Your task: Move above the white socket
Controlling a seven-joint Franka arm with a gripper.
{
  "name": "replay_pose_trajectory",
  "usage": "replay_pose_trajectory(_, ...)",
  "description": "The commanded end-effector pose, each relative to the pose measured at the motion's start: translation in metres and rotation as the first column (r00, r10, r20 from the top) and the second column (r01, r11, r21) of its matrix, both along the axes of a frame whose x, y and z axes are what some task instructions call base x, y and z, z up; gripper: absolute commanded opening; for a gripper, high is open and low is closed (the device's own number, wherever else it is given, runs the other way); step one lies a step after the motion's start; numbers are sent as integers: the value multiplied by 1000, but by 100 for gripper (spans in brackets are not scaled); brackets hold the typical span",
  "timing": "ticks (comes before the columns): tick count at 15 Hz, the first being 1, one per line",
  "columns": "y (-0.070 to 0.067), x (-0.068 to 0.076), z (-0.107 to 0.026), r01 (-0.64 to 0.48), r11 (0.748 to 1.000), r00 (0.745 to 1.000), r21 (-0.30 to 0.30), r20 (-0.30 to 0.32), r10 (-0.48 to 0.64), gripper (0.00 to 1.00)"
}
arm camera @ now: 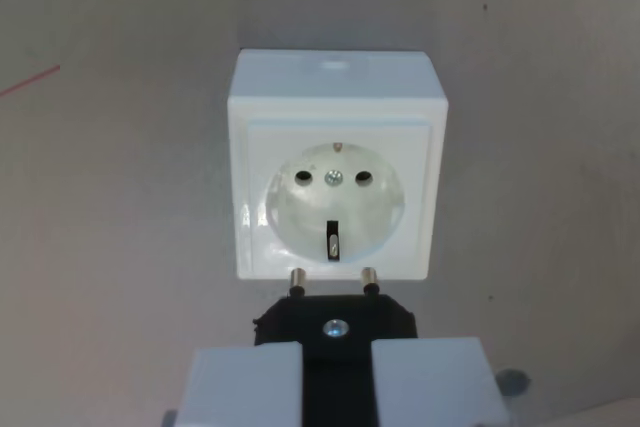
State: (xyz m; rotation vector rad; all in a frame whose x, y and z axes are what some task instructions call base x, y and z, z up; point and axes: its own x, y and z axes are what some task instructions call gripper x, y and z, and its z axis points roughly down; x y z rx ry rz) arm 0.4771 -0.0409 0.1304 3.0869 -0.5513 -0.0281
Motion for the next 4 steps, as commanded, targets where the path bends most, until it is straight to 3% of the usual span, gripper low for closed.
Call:
replay_pose_trajectory(1,-3,-1,-8,52,999,995,13,80,-53,0)
replay_pose_trajectory(4,-5,0,-10,45,999,996,15,79,-46,0)
